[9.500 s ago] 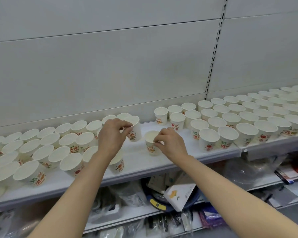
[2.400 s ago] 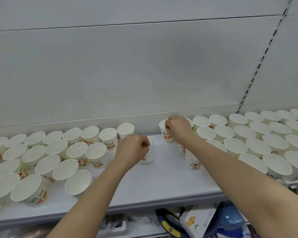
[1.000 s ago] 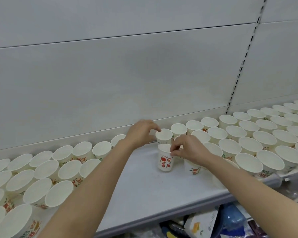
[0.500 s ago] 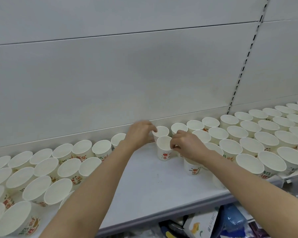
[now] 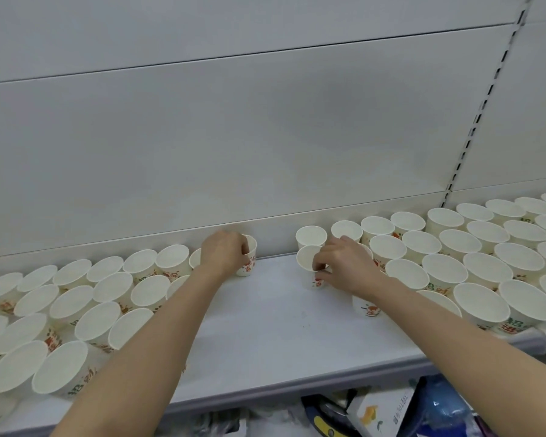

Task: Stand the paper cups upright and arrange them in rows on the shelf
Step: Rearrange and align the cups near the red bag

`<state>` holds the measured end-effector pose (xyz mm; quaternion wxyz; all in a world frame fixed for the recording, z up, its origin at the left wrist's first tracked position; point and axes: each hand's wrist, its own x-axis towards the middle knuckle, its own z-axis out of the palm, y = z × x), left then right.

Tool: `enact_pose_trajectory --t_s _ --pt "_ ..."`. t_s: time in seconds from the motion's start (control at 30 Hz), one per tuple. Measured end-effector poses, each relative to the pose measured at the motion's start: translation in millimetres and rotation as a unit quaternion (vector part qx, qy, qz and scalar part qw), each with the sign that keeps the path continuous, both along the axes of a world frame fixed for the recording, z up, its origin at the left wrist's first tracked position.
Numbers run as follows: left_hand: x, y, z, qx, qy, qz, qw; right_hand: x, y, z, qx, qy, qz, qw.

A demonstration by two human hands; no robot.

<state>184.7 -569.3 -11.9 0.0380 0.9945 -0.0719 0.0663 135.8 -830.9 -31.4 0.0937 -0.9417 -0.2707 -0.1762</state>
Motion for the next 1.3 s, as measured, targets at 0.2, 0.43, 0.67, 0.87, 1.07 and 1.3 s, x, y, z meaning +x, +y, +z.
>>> enact_pose_trajectory --t_s 0.2,0.43,0.67,0.87,1.07,1.3 --pt "3.3 -16.0 -6.6 -0.033 -0.033 -0.04 0.998 -4.5 -5.5 5.7 0.0 0.018 -0.004 1.0" --pt "3.1 -23.4 -16.6 -0.053 -0.025 -0.064 0.996 -9.0 -8.2 3.1 0.025 0.024 0.016 0.999" --pt "-15.3 16.3 19.4 -0.103 -0.073 -0.035 0.991 -5.6 -3.0 5.9 0.064 -0.006 0.031 0.997" --pt "-54.7 80.4 45.0 -0.057 0.072 0.105 0.99 3.5 35.5 7.5 0.086 -0.069 0.051 0.993" --pt "-89.9 99.2 22.6 0.037 0.112 0.044 0.992 5.7 102.8 2.6 0.099 -0.039 0.086 0.991" --pt "-106.7 115.8 22.3 -0.045 -0.043 0.017 0.998 20.7 181.2 0.4 0.074 0.017 0.07 0.995"
